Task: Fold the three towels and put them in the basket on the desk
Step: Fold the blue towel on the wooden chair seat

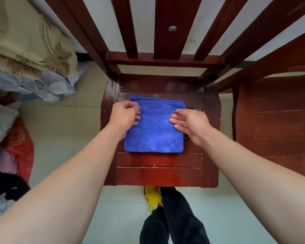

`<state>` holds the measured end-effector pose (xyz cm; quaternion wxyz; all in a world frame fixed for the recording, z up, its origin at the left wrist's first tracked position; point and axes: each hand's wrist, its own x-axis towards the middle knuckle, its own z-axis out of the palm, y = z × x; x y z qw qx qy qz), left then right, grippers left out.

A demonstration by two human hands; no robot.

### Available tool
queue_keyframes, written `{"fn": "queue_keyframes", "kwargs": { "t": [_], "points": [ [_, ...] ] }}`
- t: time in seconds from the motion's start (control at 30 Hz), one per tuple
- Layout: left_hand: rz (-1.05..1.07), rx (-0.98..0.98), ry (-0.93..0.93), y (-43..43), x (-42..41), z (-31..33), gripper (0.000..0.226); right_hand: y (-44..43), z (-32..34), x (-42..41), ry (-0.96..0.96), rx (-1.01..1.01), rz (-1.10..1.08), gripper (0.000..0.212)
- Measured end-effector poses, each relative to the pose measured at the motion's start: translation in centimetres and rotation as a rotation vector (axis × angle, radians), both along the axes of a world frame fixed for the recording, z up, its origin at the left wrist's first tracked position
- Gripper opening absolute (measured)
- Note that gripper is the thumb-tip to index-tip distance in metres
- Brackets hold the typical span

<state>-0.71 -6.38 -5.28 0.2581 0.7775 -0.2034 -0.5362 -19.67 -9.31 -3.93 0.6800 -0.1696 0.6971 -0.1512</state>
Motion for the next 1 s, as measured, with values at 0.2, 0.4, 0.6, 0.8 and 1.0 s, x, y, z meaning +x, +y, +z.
{"fn": "queue_keyframes", "kwargs": {
  "t": [0.2, 0.4, 0.6, 0.8, 1.0],
  "points": [
    [0.162, 0.074, -0.17, 3.9, 1.7, 0.3, 0.02, 3.5, 0.6, -2.1, 0.448, -0.268, 0.133, 0.008],
    [0.152, 0.253, -0.086, 11.5, -0.1, -0.1, 0.029, 9.6, 0.4, -2.8, 0.329, -0.074, 0.17, 0.036],
    [0.059, 0.208, -0.102, 12.7, 0.6, -1.6, 0.03, 9.9, -0.7, -3.5, 0.345, -0.194, 0.27, 0.023],
    [-0.204, 0.23, -0.464, 11.4, 0.3, -0.6, 0.029, 9.9, -0.5, -3.6, 0.584, -0.297, 0.574, 0.023],
    [-0.704, -0.365, -0.626, 7.6, -0.5, 1.5, 0.011, 6.9, 0.7, -0.8, 0.433, -0.553, 0.536, 0.006]
  ]
}}
